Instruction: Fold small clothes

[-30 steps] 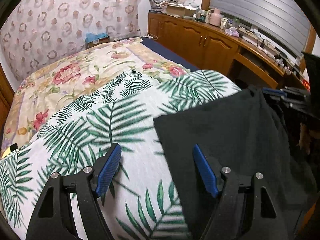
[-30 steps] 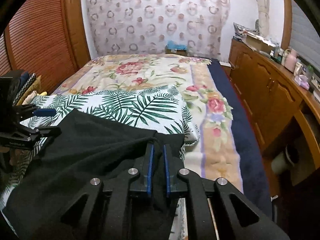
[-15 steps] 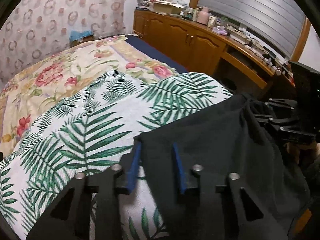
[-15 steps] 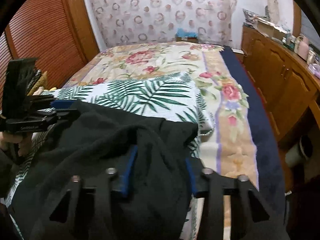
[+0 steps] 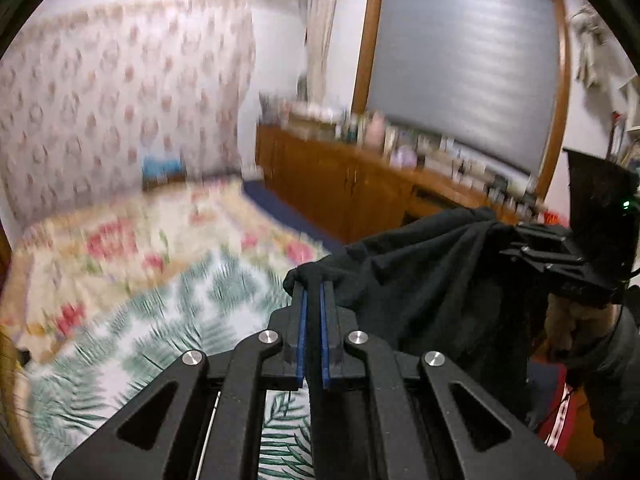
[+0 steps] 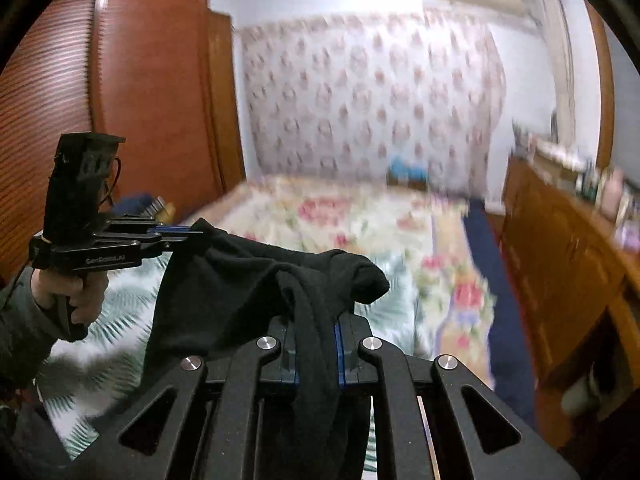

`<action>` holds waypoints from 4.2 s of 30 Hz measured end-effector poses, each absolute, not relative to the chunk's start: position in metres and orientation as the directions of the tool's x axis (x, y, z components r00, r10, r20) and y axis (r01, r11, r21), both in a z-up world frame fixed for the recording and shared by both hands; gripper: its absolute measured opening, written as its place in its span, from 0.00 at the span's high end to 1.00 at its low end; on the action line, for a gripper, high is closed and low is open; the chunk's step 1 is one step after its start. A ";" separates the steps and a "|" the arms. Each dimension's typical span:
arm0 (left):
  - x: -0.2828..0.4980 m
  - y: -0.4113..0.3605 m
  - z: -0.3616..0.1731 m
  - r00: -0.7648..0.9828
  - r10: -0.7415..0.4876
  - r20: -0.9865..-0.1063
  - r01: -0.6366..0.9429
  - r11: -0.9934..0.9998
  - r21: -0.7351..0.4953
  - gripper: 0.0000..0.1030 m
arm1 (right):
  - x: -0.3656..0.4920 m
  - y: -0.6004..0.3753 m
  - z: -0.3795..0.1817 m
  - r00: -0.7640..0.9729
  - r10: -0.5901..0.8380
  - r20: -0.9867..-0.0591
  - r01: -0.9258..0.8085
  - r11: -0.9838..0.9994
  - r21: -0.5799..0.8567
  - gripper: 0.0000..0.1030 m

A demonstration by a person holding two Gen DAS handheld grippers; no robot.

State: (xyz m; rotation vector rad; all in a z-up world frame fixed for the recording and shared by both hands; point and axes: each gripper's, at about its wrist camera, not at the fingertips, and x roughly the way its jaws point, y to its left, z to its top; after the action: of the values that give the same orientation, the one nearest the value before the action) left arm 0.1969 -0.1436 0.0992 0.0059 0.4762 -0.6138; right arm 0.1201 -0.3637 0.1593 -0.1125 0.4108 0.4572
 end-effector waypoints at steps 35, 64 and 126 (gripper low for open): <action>0.198 0.028 0.022 0.741 -0.212 -0.637 0.228 0.972 -0.058 0.58 | 0.258 -0.309 0.102 0.635 0.227 -0.738 -0.463 0.877 -0.128 0.42; 0.004 -0.018 -0.084 0.559 -0.345 -0.754 0.342 0.924 -0.169 0.57 | 0.081 -0.374 0.036 0.521 0.329 -0.788 -0.490 0.871 0.040 0.39; 0.268 0.014 -0.070 0.571 -0.287 -0.769 0.183 0.958 -0.222 0.28 | 0.305 -0.308 0.024 0.501 0.424 -0.754 -0.444 0.874 0.196 0.28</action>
State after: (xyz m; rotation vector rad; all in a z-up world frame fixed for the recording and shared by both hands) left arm 0.2679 0.0137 -0.0700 -0.1225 0.9226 -0.2767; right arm 0.3046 -0.3077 0.0236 -0.0240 0.9046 0.5243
